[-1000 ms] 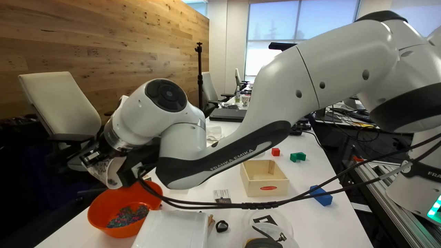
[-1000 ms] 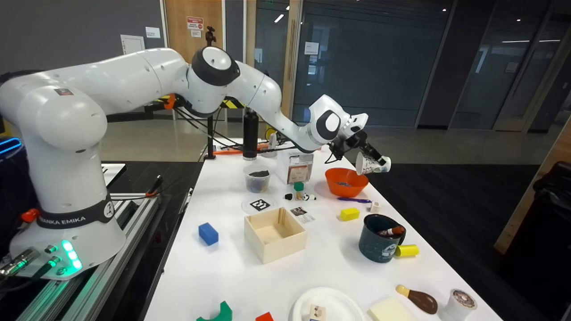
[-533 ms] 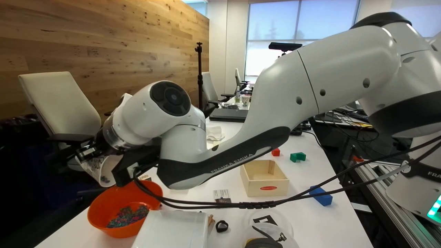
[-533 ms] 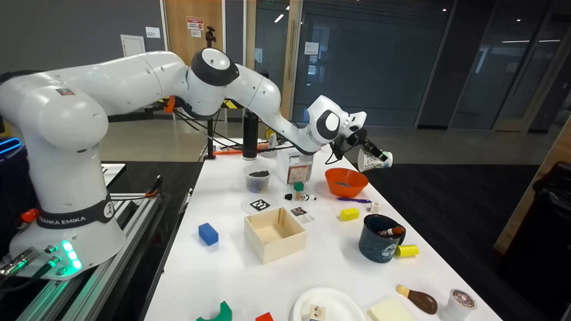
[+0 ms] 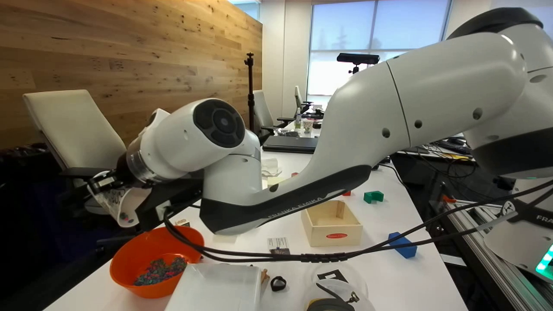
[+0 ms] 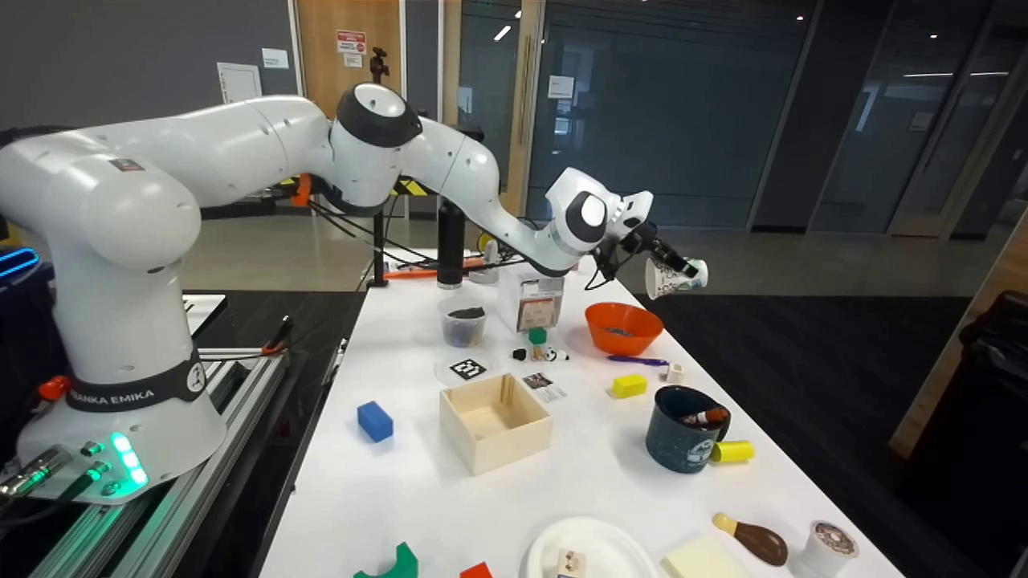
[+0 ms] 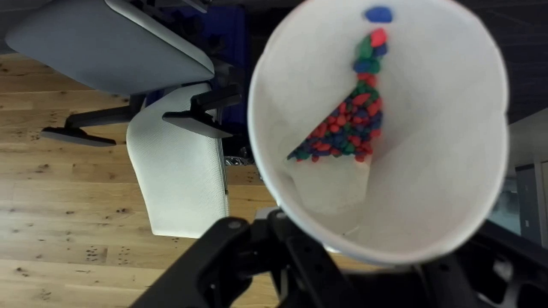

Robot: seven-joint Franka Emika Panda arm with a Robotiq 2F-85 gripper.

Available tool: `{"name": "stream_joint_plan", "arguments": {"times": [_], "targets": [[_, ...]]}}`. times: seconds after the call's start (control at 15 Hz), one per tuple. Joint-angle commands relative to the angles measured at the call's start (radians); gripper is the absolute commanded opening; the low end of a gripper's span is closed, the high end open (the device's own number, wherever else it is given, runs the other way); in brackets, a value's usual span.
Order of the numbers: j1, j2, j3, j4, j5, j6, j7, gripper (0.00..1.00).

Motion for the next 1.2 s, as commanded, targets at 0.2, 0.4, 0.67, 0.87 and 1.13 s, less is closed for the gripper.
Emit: {"name": "stream_joint_plan", "arguments": {"times": [0.2, 0.4, 0.67, 0.87, 1.13], "targets": [[0.032, -0.053, 0.028, -0.087, 0.004, 0.059, -0.016, 0.20], [0.046, -0.086, 0.045, -0.131, -0.001, 0.088, -0.027, 0.20], [0.082, -0.110, 0.029, -0.196, 0.024, 0.124, -0.033, 0.20], [0.116, -0.105, -0.013, -0.241, 0.047, 0.146, -0.018, 0.20], [0.173, -0.076, -0.098, -0.302, 0.107, 0.199, -0.006, 0.20]]}}
